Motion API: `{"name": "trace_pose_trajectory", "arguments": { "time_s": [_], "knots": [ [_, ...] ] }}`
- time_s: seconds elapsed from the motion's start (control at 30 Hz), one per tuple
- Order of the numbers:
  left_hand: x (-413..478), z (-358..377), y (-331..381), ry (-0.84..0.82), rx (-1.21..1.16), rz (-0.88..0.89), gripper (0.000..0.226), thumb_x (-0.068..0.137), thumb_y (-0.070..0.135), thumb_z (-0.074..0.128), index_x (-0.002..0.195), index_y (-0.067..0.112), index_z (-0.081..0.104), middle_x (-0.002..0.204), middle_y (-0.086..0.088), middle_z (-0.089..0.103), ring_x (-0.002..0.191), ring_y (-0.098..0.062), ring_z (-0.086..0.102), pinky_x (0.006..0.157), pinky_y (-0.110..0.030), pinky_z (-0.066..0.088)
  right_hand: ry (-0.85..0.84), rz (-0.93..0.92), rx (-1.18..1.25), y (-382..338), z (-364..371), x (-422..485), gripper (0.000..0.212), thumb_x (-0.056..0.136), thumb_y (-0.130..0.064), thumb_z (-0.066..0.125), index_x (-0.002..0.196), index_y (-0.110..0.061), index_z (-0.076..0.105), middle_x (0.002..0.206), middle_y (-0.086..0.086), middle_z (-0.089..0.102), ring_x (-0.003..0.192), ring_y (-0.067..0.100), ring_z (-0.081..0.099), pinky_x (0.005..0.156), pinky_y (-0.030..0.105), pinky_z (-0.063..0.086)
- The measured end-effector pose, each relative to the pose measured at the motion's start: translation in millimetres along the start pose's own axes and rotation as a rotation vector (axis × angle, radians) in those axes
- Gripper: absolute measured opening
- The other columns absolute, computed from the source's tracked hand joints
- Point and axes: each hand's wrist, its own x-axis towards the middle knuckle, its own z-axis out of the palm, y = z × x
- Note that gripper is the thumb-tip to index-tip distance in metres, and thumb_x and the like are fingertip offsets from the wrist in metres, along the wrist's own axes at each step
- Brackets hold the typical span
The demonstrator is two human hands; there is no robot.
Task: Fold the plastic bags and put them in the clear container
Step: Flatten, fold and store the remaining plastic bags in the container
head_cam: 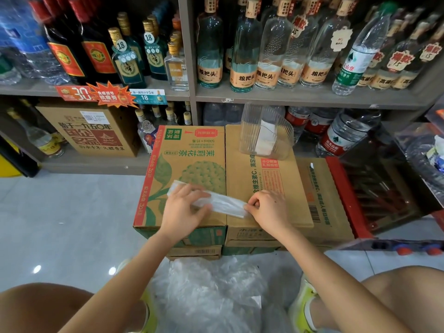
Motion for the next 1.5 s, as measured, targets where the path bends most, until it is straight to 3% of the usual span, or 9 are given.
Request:
{"name": "trace_pose_trajectory", "arguments": {
  "time_s": [0.17,0.37,0.5,0.63,0.77,0.9,1.07,1.2,1.5],
  "knots": [
    [-9,14,13,-0.131,-0.22,-0.087,0.031,0.075,0.036,0.068,0.1,0.019,0.075,0.104,0.013,0.063,0.104,-0.011,0.053,0.091,-0.008,0.03,-0.04,-0.011,0.06,-6,-11,-6,0.011,0.089,-0.031,0.063,0.085,-0.022,0.067,0.088,-0.011,0.062,0.081,0.008,0.053,0.078,0.027,0.045],
    [-4,16,14,-0.171,-0.206,-0.119,0.054,0.067,0.057,0.064,0.111,0.027,0.071,0.106,0.009,0.063,0.102,-0.008,0.048,0.088,-0.008,0.029,-0.341,0.197,0.636,-26,-46,5,0.005,0.087,-0.016,0.067,0.087,-0.011,0.064,0.089,0.003,0.068,0.076,0.017,0.068,0.067,0.028,0.055],
    [0,17,19,-0.063,-0.16,-0.207,0.035,0.076,0.04,0.077,0.105,0.02,0.074,0.092,0.004,0.065,0.09,-0.011,0.049,0.074,-0.021,0.033,-0.434,0.388,1.152,-42,-63,27,0.025,0.093,-0.018,0.06,0.11,-0.001,0.062,0.096,0.017,0.071,0.072,0.018,0.071,0.056,0.026,0.057],
    [7,11,25,0.01,-0.238,-0.459,0.023,0.092,0.034,0.062,0.081,0.015,0.069,0.07,0.005,0.058,0.074,-0.016,0.051,0.059,-0.022,0.033,-0.443,0.447,1.417,-39,-60,41,0.037,0.101,-0.035,0.041,0.114,-0.006,0.06,0.094,0.016,0.073,0.078,0.024,0.072,0.055,0.029,0.058],
    [13,6,25,-0.022,-0.398,-0.601,0.021,0.093,0.038,0.059,0.084,0.019,0.064,0.073,0.003,0.06,0.073,-0.016,0.056,0.063,-0.029,0.039,-0.36,0.461,1.257,-38,-36,38,0.032,0.099,-0.029,0.048,0.123,-0.009,0.056,0.103,0.009,0.07,0.074,0.019,0.069,0.054,0.025,0.055],
    [13,3,27,-0.04,-0.459,-0.644,0.016,0.092,0.034,0.062,0.105,0.031,0.053,0.079,0.012,0.061,0.082,-0.008,0.056,0.07,-0.015,0.04,-0.4,0.423,1.132,-57,-11,31,0.035,0.089,-0.019,0.065,0.123,-0.012,0.058,0.112,0.004,0.065,0.061,0.01,0.061,0.047,0.019,0.049],
    [9,-1,26,-0.055,-0.487,-0.593,0.025,0.09,0.029,0.066,0.112,0.03,0.053,0.08,0.008,0.062,0.075,-0.002,0.055,0.067,-0.009,0.039,-0.338,0.459,1.131,-66,5,34,0.017,0.088,-0.018,0.068,0.103,-0.012,0.065,0.078,0.001,0.063,0.047,0.006,0.053,0.041,0.018,0.041],
    [5,-4,20,-0.11,-0.534,-0.56,0.029,0.087,0.031,0.07,0.113,0.029,0.057,0.088,0.008,0.063,0.079,-0.004,0.056,0.073,-0.014,0.043,-0.359,0.375,1.186,-62,7,32,0.003,0.092,-0.016,0.062,0.094,-0.013,0.061,0.08,0.003,0.062,0.044,0.007,0.052,0.037,0.018,0.036],
    [13,-29,13,-0.134,-1.052,-0.788,0.065,0.069,0.028,0.081,0.126,0.015,0.053,0.105,-0.003,0.071,0.099,-0.014,0.066,0.09,-0.027,0.049,-0.472,0.042,0.654,-50,-3,30,0.007,0.095,-0.018,0.058,0.093,-0.012,0.061,0.071,-0.005,0.064,0.044,0.008,0.046,0.043,0.016,0.035]
  ]
}}
